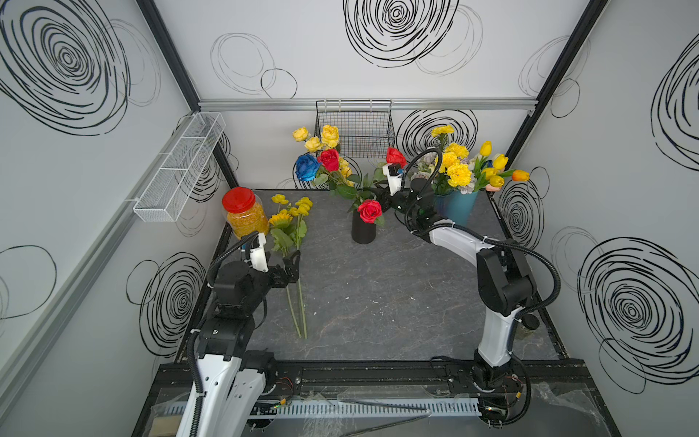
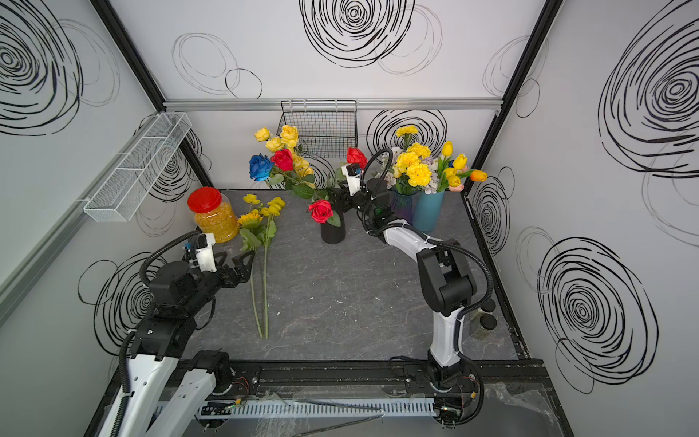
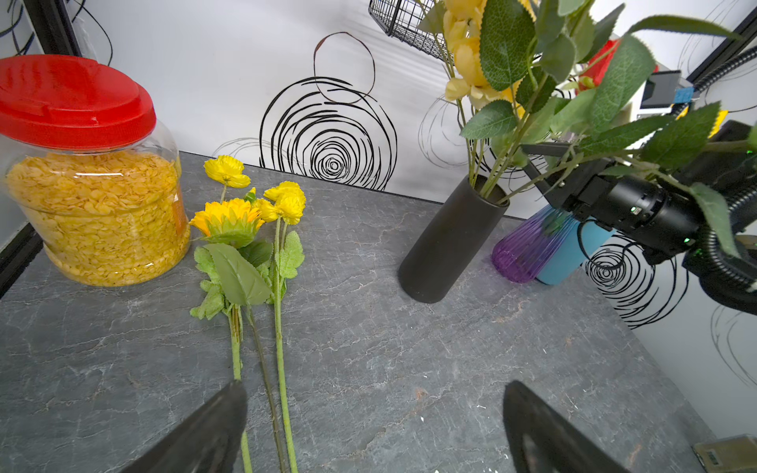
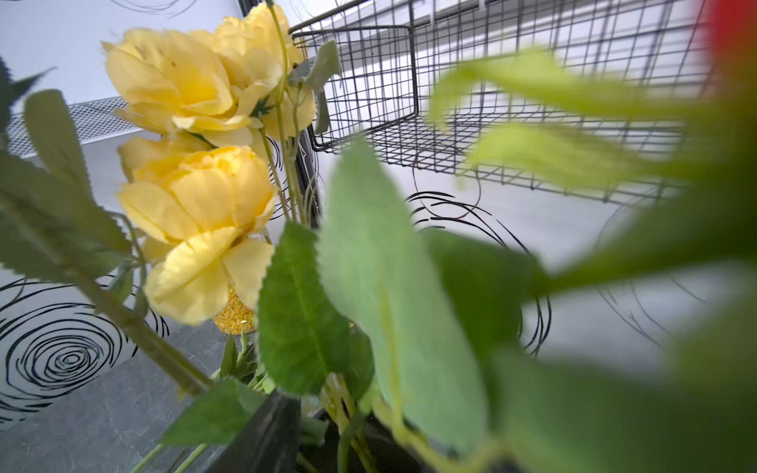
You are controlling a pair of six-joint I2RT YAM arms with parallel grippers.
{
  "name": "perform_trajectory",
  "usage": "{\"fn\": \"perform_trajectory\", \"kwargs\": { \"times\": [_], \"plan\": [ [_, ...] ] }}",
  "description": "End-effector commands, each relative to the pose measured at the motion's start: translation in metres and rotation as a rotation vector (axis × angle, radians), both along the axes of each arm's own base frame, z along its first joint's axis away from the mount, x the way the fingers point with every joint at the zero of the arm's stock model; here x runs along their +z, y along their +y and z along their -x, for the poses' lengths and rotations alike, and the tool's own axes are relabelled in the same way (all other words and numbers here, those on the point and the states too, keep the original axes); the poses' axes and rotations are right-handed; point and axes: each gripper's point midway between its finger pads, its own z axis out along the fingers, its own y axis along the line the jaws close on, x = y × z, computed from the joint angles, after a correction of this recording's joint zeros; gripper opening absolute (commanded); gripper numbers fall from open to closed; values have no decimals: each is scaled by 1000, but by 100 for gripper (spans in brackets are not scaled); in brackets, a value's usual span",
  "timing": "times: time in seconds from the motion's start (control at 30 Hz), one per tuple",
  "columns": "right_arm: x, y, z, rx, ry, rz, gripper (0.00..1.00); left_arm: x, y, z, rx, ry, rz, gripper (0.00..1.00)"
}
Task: Pick out yellow flowers from the vase
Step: Adjust the flower in the vase.
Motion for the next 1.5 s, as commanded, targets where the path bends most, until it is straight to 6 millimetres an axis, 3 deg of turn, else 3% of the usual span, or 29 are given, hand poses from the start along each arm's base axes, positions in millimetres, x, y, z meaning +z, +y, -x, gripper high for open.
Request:
{"fn": "perform_trajectory", "kwargs": {
  "times": [0.0, 0.17, 0.33, 0.47, 0.77, 1.0, 1.17, 1.47],
  "plan": [
    [37, 2, 23, 74, -104, -48, 66, 5, 0, -3, 1, -30, 11, 99],
    [31, 6, 34, 88, -132, 24, 70, 5, 1, -3, 1, -30, 11, 99],
    [40, -2, 50, 72, -116, 20, 70, 6, 1, -3, 1, -31, 11, 99],
    [35, -15, 55, -1, -54, 33, 71, 6, 1, -3, 4, -35, 11, 99],
    [24, -57, 57, -209, 19, 40, 95, 7, 1, -2, 1, -39, 12, 99],
    [5, -43, 40, -166, 85, 75, 98, 9, 2, -1, 5, -46, 11, 99],
    [-13, -23, 35, -75, 125, 120, 93, 10, 2, 0, 7, -49, 10, 99],
    [-17, -29, 61, -31, 112, 148, 95, 9, 1, -1, 3, -47, 12, 99]
  ]
}}
